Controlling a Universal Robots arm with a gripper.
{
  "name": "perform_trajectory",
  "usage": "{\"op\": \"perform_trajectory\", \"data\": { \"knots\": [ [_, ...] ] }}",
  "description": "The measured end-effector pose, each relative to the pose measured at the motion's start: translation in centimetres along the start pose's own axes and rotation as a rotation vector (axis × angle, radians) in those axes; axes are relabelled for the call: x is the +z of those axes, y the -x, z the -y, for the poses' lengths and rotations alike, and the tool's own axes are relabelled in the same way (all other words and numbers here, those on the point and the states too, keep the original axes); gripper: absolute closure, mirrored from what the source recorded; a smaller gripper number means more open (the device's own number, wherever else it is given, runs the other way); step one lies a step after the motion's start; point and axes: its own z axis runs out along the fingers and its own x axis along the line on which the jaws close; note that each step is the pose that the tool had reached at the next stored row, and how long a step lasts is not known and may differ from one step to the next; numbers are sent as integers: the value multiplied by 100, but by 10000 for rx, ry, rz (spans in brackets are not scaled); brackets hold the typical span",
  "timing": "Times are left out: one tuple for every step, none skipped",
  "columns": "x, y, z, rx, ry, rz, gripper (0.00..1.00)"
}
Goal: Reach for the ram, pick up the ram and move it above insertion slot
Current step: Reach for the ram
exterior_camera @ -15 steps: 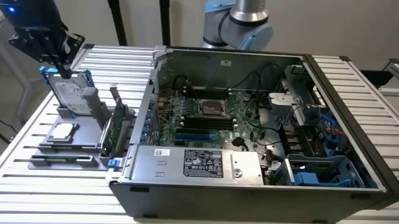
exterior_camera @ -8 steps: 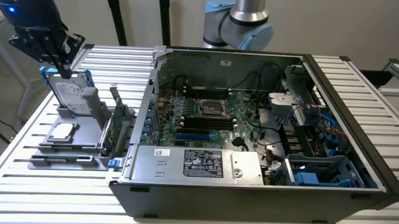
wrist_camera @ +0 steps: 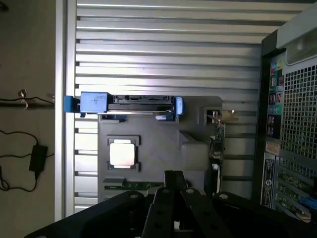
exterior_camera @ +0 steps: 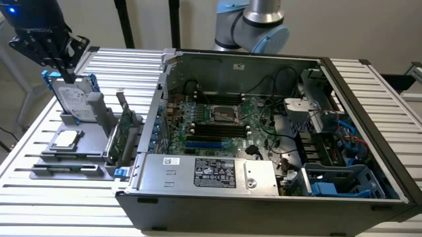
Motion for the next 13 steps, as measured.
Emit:
{"op": "perform_trajectory", "data": {
  "knots": [
    [-1, -2, 16, 7, 0, 0, 89],
    [-1, -5, 45, 9, 1, 3, 89],
    [-2, -7, 84, 10, 1, 2, 89],
    [-3, -10, 126, 9, 2, 3, 89],
    [-5, -14, 171, 9, 2, 4, 89],
    [-7, -20, 217, 10, 1, 3, 89],
    [-9, -25, 262, 11, 1, 2, 89],
    [-10, -31, 308, 10, 1, 3, 89],
    [-12, -38, 356, 10, 1, 2, 89],
    [-13, -48, 400, 9, 1, 2, 89],
    [-12, -60, 444, 10, 1, 2, 89],
    [-12, -72, 488, 11, 1, 2, 89],
    [-10, -84, 531, 11, 2, 3, 89]
  ]
}}
